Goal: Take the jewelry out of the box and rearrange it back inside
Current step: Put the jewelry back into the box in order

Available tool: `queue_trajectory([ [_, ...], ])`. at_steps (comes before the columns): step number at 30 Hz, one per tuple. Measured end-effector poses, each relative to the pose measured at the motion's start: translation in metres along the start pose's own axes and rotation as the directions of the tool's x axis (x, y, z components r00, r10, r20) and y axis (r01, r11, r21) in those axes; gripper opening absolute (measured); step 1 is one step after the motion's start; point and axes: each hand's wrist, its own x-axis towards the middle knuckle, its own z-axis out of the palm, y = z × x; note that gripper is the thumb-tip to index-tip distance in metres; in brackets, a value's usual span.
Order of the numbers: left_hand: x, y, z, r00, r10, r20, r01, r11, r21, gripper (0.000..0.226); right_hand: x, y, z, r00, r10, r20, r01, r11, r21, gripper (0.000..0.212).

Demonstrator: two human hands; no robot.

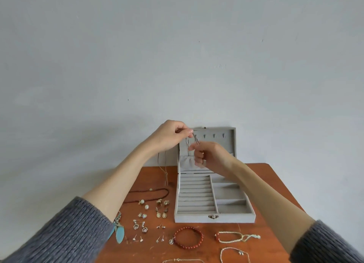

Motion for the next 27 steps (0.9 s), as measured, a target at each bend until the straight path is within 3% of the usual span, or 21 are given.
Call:
queue_trajectory([
  [4,0.012,0.001,0.01,1.0,-0.028,0.008,0.027,0.996,0.086,0.021,-0.006,-0.004,-0.022,0.992,-0.074,-0.099,0.06,0.988,-0.143,0.03],
  [9,0.022,-0.007,0.024,0.989,-0.094,0.114,0.086,0.994,0.073,0.019,-0.011,-0.008,-0.048,0.966,-0.149,-0.211,0.05,0.91,-0.411,0.027],
  [13,0.034,-0.013,0.031,0.985,-0.123,0.12,0.111,0.989,0.101,0.023,-0.006,-0.003,-0.065,0.947,-0.227,-0.225,0.041,0.785,-0.618,0.028],
  [18,0.053,-0.035,0.056,0.984,-0.105,-0.144,0.144,0.946,0.292,0.038,0.014,0.008,-0.075,0.934,-0.271,-0.234,0.003,0.66,-0.751,0.028],
  [22,0.073,-0.041,0.075,0.95,-0.081,-0.3,0.208,0.883,0.421,0.05,0.045,0.015,-0.08,0.866,-0.314,-0.39,-0.122,0.623,-0.773,0.035],
  [27,0.103,-0.044,0.092,0.916,-0.126,-0.382,0.278,0.885,0.373,0.052,0.07,0.022,-0.084,0.745,-0.341,-0.573,-0.218,0.687,-0.693,0.05],
])
